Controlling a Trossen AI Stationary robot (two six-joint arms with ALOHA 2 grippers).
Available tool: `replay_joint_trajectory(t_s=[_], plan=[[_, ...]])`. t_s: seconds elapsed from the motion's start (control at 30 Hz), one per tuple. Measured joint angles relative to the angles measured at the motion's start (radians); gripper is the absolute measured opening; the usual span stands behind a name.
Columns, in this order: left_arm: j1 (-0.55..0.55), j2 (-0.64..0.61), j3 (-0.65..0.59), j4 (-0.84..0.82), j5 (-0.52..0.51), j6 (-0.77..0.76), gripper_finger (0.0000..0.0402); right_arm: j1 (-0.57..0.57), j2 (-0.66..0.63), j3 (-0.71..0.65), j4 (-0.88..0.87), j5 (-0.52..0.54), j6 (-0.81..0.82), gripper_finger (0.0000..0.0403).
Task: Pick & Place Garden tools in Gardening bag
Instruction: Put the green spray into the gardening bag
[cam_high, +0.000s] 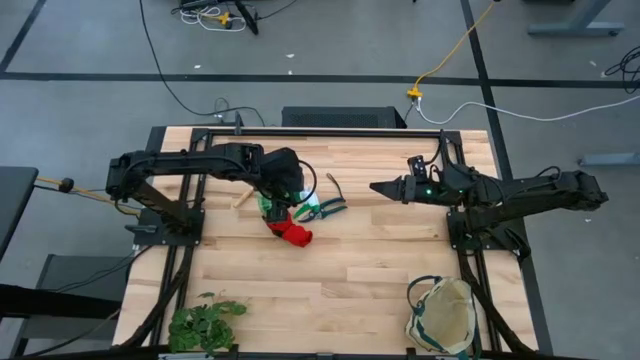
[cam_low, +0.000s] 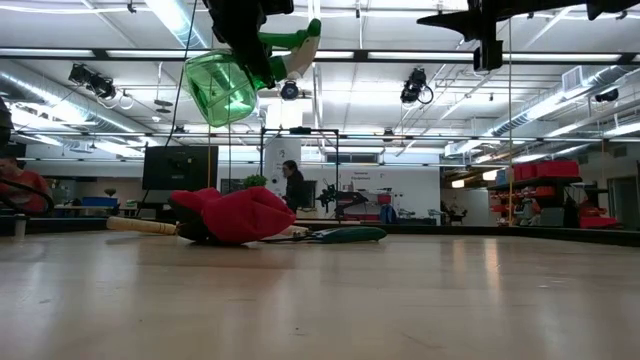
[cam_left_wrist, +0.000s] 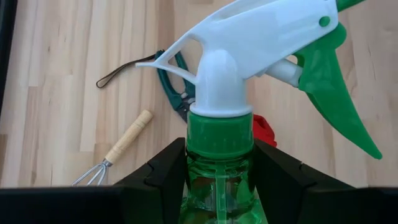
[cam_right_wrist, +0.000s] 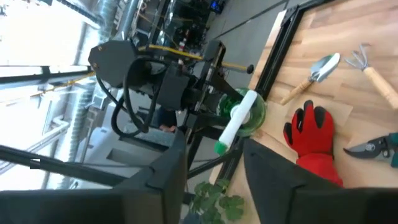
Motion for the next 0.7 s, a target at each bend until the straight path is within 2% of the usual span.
replay_joint_trajectory(t_s=[0.33,0.7], plan=[[0.001,0.0,0.0,0.021,0.001,0.023,0.0167,-0.025,0.007,0.0,-0.002,-0.039,0.0,0.022],[0.013,0.0,0.119,0.01,-0.001,0.027,0.0167,-0.026,0.007,0.0,-0.002,-0.038,0.0,0.0231]])
